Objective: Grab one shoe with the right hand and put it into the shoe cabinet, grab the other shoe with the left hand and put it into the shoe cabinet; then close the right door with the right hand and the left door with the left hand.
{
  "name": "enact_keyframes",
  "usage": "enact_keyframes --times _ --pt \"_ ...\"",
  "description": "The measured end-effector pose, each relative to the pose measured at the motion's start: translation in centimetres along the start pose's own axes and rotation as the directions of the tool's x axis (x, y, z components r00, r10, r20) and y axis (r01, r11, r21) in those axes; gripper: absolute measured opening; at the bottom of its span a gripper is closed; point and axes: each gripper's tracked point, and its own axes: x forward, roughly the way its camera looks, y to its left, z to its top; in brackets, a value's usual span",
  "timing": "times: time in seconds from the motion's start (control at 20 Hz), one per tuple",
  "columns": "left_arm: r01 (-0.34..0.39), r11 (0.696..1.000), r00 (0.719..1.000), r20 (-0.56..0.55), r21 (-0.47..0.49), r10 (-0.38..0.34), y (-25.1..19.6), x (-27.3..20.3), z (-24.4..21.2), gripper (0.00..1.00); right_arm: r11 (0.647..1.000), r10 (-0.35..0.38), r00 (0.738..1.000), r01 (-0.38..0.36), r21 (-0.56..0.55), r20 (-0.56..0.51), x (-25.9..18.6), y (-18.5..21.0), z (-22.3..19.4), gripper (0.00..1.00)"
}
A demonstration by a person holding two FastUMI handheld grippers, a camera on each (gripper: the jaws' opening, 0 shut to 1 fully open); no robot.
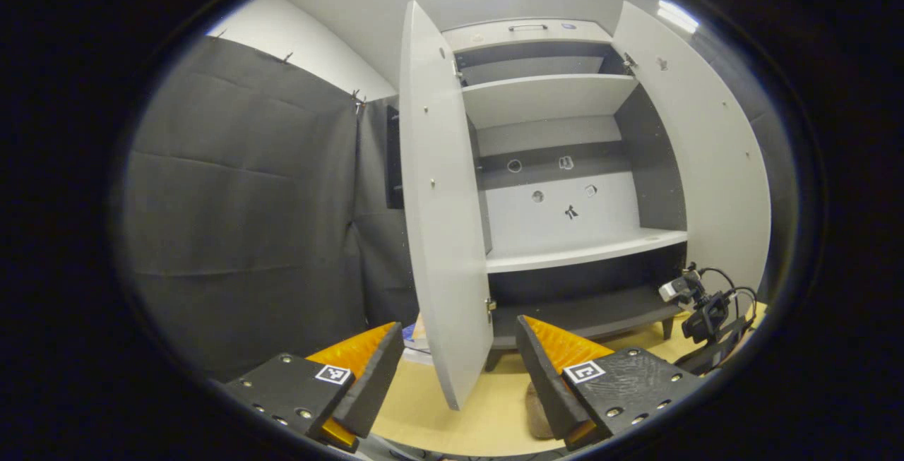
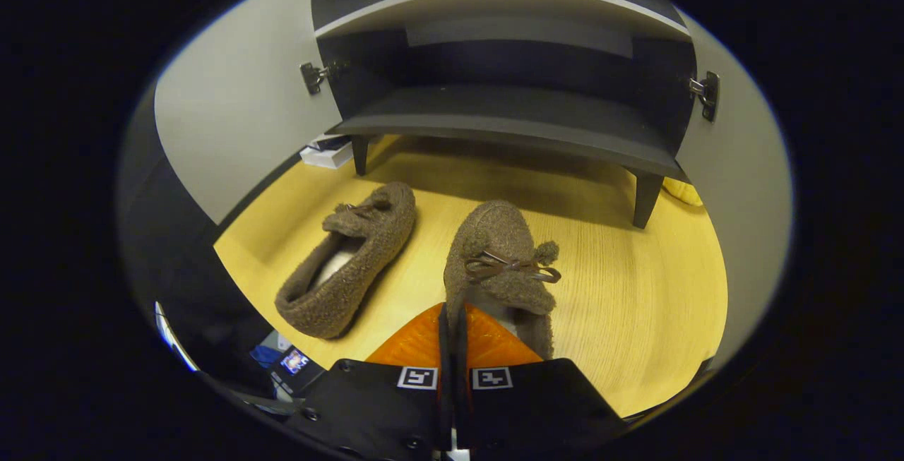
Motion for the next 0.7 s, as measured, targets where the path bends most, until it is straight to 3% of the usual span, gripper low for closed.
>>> enact_keyframes --times 0.3,0.65,0.7 --pt "0.060 0.998 0.998 0.014 0.001 -0.060 -1.5 0.8 0.6 0.93 0.996 0.034 0.995 -0.041 0.075 0.099 -3.7 -0.1 3.9 0.04" --pt "0.115 0.993 0.993 0.025 0.000 -0.115 -2.7 1.4 0.9 0.93 0.992 0.037 0.970 -0.066 0.112 0.240 -8.6 -0.6 9.9 0.04" --pt "0.120 0.993 0.992 0.027 0.000 -0.120 -2.8 1.5 0.9 0.87 0.991 0.039 0.965 -0.071 0.113 0.259 -9.2 -0.5 10.8 0.04"
